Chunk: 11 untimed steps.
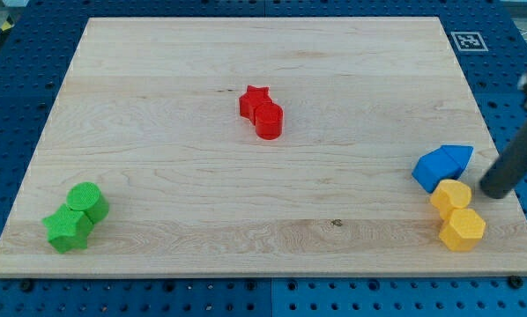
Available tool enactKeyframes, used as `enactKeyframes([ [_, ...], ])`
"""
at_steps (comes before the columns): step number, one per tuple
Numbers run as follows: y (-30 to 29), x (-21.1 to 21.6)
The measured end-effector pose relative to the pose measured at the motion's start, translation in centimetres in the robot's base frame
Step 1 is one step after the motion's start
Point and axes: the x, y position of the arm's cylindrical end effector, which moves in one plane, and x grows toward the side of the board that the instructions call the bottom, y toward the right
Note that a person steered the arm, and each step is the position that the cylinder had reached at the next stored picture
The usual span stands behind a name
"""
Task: Point at the red star
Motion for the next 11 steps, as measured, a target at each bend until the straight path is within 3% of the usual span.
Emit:
enactKeyframes([
  [2,2.4,-11.5],
  [4,-6.5,-19.8],
  [8,-29.5,-25.0],
  [9,-32.6,-23.4],
  [11,-33.2,-19.1],
])
